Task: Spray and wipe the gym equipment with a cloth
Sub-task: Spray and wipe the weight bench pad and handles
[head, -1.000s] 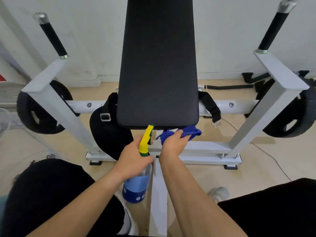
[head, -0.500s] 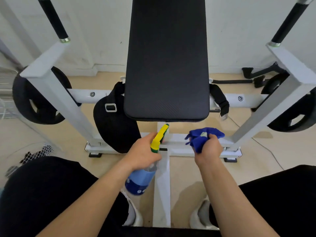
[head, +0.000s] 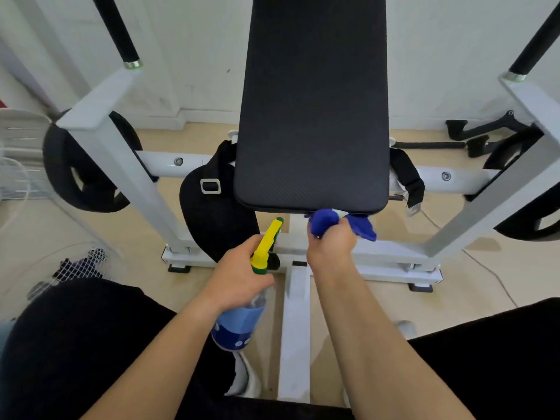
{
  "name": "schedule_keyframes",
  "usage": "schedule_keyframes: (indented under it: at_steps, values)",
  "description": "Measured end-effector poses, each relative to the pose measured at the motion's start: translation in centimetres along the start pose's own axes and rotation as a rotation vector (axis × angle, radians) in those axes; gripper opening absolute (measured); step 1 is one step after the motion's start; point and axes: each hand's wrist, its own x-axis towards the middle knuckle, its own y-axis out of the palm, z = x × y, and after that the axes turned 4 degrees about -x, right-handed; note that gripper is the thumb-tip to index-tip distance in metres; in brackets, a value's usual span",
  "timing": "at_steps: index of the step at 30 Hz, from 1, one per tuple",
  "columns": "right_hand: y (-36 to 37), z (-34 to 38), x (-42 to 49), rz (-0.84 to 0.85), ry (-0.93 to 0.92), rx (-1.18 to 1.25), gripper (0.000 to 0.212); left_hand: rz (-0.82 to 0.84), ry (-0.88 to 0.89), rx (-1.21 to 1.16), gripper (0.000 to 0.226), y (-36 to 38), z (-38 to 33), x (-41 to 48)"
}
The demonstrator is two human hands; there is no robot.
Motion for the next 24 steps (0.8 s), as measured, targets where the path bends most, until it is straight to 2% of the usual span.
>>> schedule_keyframes:
  at_steps: [2, 3, 6, 9, 11, 13, 15, 17, 19, 21, 24]
  values:
    - [2.8, -3.5, -1.3, 0.064, 0.091, -0.084, 0.017, -0.065, -0.006, -0.027, 0.046, -1.3, 0.3, -0.6]
    - [3.8, -4.9, -2.1, 0.111, 0.144, -0.109, 0.021, -0.095, -0.012, -0.034, 0.045, -2.0, 0.4, -0.6]
    - [5.0, -5.7, -3.6, 0.209, 0.225, -0.091, 0.018, -0.147, -0.031, -0.024, 0.049, -3.6, 0.6, -0.3]
    - [3.1, -2.1, -1.5, 0.161, 0.188, -0.086, 0.039, -0.116, -0.023, 0.013, 0.050, -3.7, 0.5, 0.1]
    - [1.1, 0.9, -0.2, 0.101, 0.139, -0.056, 0.044, -0.086, -0.006, 0.003, 0.046, -3.0, 0.2, 0.5]
    - [-0.8, 3.2, 0.5, -0.004, -0.020, -0.054, 0.042, -0.068, 0.008, 0.012, 0.042, -2.2, -0.1, 1.0]
    - [-2.0, 4.3, 0.8, -0.115, -0.279, -0.106, 0.045, -0.064, 0.021, 0.003, 0.041, -1.5, -0.6, 1.3]
    - [-2.8, 3.9, 1.2, -0.182, -0.611, -0.408, 0.053, -0.059, 0.029, -0.013, 0.040, -1.1, -1.0, 1.4]
    - [-3.0, 2.2, 1.7, -0.129, -0.904, -0.754, 0.058, -0.064, 0.030, -0.015, 0.040, -1.0, -1.1, 1.6]
    - [-3.0, -0.4, 2.5, 0.004, -1.170, -1.117, 0.060, -0.084, 0.020, -0.017, 0.039, -1.2, -1.0, 1.7]
    - [-2.9, -2.8, 3.2, 0.087, -1.407, -1.444, 0.058, -0.129, -0.015, -0.044, 0.038, -1.9, -0.5, 1.8]
